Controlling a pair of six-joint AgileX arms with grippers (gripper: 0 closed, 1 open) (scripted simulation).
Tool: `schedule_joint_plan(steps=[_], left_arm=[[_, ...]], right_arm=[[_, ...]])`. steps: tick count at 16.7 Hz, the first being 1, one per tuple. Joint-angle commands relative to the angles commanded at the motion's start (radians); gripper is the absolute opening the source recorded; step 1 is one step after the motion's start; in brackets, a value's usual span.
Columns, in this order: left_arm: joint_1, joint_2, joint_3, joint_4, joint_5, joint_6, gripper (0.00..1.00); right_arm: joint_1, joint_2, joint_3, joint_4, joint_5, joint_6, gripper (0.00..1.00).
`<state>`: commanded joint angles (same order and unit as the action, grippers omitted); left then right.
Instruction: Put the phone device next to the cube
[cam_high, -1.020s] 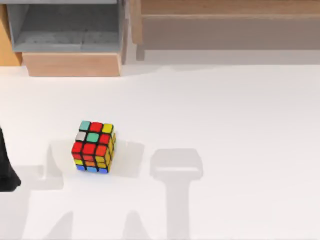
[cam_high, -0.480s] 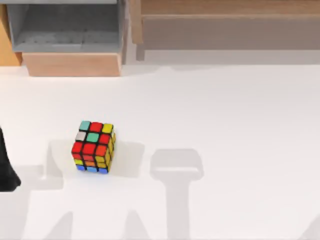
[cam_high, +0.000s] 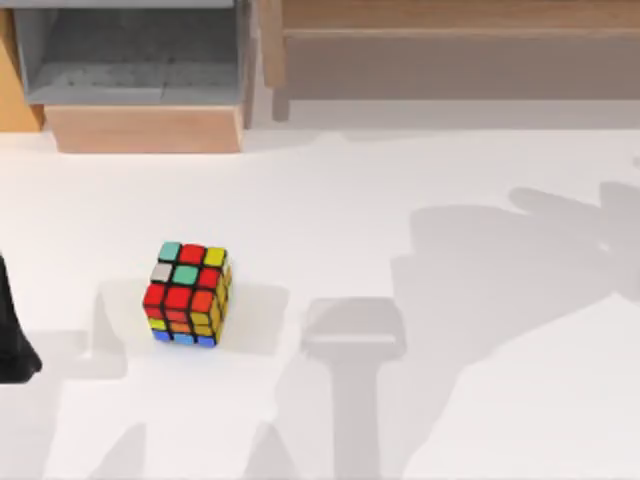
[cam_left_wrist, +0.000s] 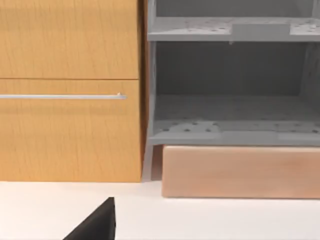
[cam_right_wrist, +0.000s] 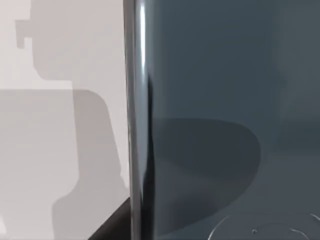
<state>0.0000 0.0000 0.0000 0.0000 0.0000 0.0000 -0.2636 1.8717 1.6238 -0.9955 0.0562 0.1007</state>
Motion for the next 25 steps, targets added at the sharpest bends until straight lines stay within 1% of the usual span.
schedule_joint_plan(steps=[5,9,12,15,17,20,25], left_arm=[[0.000,0.000,0.000,0.000,0.000,0.000,1.00],[0.000,0.000,0.000,0.000,0.000,0.000,1.00],[0.000,0.000,0.000,0.000,0.000,0.000,1.00],[0.000,0.000,0.000,0.000,0.000,0.000,1.00],[0.000,0.000,0.000,0.000,0.000,0.000,1.00],[0.000,0.000,0.000,0.000,0.000,0.000,1.00],[0.000,0.000,0.000,0.000,0.000,0.000,1.00]], right_arm=[[0.317,0.126,0.187,-0.102,0.002,0.224,0.00],[0.565,0.235,0.297,-0.171,-0.009,0.389,0.00],[0.731,0.321,0.360,-0.214,-0.020,0.493,0.00],[0.865,0.397,0.402,-0.247,-0.030,0.576,0.00],[0.934,0.436,0.420,-0.263,-0.036,0.618,0.00],[0.991,0.469,0.433,-0.276,-0.041,0.652,0.00],[0.999,0.473,0.434,-0.278,-0.042,0.657,0.00]])
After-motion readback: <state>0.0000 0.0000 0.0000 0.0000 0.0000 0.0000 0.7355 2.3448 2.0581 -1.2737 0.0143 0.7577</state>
